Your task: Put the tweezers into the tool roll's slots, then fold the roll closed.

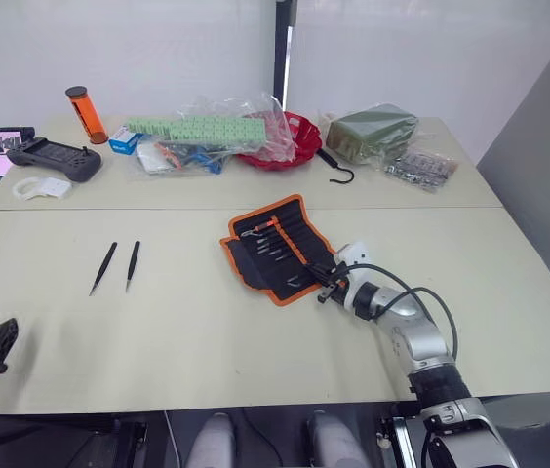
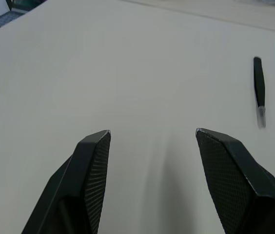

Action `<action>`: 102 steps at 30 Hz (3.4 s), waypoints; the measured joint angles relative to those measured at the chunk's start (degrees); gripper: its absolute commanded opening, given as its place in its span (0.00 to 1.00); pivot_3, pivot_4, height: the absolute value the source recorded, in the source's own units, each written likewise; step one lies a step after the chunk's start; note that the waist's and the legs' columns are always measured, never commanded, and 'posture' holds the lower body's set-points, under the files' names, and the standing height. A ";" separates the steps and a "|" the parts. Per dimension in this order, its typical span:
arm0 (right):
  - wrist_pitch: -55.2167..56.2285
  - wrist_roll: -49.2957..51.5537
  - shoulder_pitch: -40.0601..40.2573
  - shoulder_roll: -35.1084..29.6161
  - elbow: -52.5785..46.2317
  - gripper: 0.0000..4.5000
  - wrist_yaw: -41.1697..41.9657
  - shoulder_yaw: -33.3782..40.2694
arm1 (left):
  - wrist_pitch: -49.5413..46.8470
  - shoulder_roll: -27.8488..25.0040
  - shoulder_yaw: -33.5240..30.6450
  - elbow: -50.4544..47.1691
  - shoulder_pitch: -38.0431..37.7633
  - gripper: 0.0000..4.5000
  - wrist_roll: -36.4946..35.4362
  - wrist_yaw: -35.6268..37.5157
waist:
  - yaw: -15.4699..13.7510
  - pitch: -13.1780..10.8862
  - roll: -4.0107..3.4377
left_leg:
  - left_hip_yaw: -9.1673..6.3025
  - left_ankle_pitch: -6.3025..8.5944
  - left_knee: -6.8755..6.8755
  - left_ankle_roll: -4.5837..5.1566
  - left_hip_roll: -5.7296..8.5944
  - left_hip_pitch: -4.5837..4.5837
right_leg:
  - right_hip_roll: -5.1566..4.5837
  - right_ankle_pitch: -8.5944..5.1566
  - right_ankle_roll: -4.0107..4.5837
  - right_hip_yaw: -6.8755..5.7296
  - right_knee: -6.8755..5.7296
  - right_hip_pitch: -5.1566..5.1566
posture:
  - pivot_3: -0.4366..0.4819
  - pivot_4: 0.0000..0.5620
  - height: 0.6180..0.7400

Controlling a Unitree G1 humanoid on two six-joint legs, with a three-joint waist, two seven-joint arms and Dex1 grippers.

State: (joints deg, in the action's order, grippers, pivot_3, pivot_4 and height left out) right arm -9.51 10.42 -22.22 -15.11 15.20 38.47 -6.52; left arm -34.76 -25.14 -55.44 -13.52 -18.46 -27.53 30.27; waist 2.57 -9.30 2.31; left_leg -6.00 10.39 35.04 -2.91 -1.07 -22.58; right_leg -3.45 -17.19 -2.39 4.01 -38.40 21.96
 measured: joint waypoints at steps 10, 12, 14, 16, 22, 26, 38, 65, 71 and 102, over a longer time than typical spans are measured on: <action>0.21 -0.24 0.23 0.14 0.69 0.00 0.26 -0.02 | 4.37 2.03 2.55 -3.24 -5.66 0.66 -4.21 1.97 | 0.01 0.05 0.08 | 0.02 0.05 -0.24 -0.07 -0.04 0.53 | 0.00 -0.09 0.08 -0.03 0.49 -0.68 | 0.48 0.27 1.00; 0.25 -0.24 0.24 0.14 0.70 0.00 0.25 -0.03 | 4.87 2.07 3.58 -3.25 -6.44 0.66 -4.30 2.23 | 0.00 0.05 0.08 | 0.02 0.06 -0.24 -0.08 -0.04 0.53 | 0.00 -0.09 0.08 -0.03 0.49 -0.67 | 0.48 0.27 1.00; 0.26 -0.24 0.25 0.15 0.72 0.00 0.20 -0.02 | 5.91 2.07 4.76 -3.30 -7.01 0.66 -4.30 2.85 | -0.02 0.05 0.08 | 0.02 0.06 -0.24 -0.08 -0.04 0.53 | 0.00 -0.09 0.09 -0.03 0.50 -0.68 | 0.48 0.27 1.00; 0.26 -0.24 0.25 0.16 0.72 0.00 0.19 -0.01 | 6.51 2.01 5.82 -3.42 -7.21 0.66 -4.47 3.58 | -0.03 0.05 0.08 | 0.03 0.06 -0.24 -0.08 -0.04 0.53 | 0.00 -0.09 0.09 -0.03 0.51 -0.68 | 0.48 0.27 1.00; 0.26 -0.24 0.39 0.18 0.53 0.00 0.14 0.02 | 6.49 -1.36 9.29 -3.60 -6.51 0.66 -6.17 5.48 | -0.03 0.04 0.06 | 0.03 0.06 -0.25 -0.08 -0.04 0.53 | 0.00 -0.11 0.10 -0.03 0.51 -0.68 | 0.48 0.27 1.00; 0.26 -0.25 0.49 0.18 0.46 0.00 0.09 0.13 | 5.77 -6.41 12.74 -2.88 -2.55 0.66 -5.29 5.20 | -0.14 0.03 0.05 | 0.02 0.06 -0.25 -0.08 -0.05 0.53 | 0.02 -0.11 0.09 -0.06 0.52 -0.68 | 0.48 0.27 1.00; 0.27 -0.27 1.05 0.42 -1.22 0.00 -0.82 0.05 | 4.38 -16.44 27.30 13.68 19.37 0.66 2.30 3.74 | 0.21 -0.01 -0.02 | 0.02 0.07 -0.38 -0.08 -0.02 0.47 | 0.02 -0.12 0.05 -0.05 0.50 -0.56 | 0.48 0.27 1.00; -0.47 -0.69 0.08 -0.16 -1.12 0.00 -1.12 -0.09 | 16.84 -17.23 35.21 34.48 29.89 0.01 10.16 6.73 | -0.10 -0.14 -0.24 | 0.01 0.06 -0.36 -0.08 -0.01 0.50 | 0.00 -0.12 0.02 -0.05 0.43 -0.57 | 0.48 0.27 1.00; -0.47 -0.70 0.08 -0.18 -1.22 0.00 -1.17 -0.14 | 16.93 -17.25 33.87 33.33 30.38 0.01 9.26 5.86 | -0.12 -0.14 -0.22 | -0.02 0.06 -0.35 -0.08 -0.02 0.40 | 0.01 -0.11 0.02 -0.08 0.43 -0.50 | 0.48 0.27 1.00; -3.91 -0.64 7.37 -0.82 -11.63 0.00 -5.66 0.42 | -0.24 -10.63 75.91 18.94 64.08 0.01 16.21 26.16 | -0.14 -0.34 -0.43 | -0.09 0.06 -0.27 -0.07 0.13 0.18 | 0.01 -0.33 -0.42 -0.04 0.53 -0.49 | 0.48 0.27 1.00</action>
State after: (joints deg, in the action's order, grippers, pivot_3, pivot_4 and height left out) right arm -13.42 9.78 -14.85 -15.93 3.57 32.81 -6.09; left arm -35.00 -35.78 20.48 5.42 45.62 -11.32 56.44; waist 2.43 -9.64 1.87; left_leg -6.09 10.45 34.77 -2.97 -0.94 -22.40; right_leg -3.44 -17.51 -2.81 3.97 -37.87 21.46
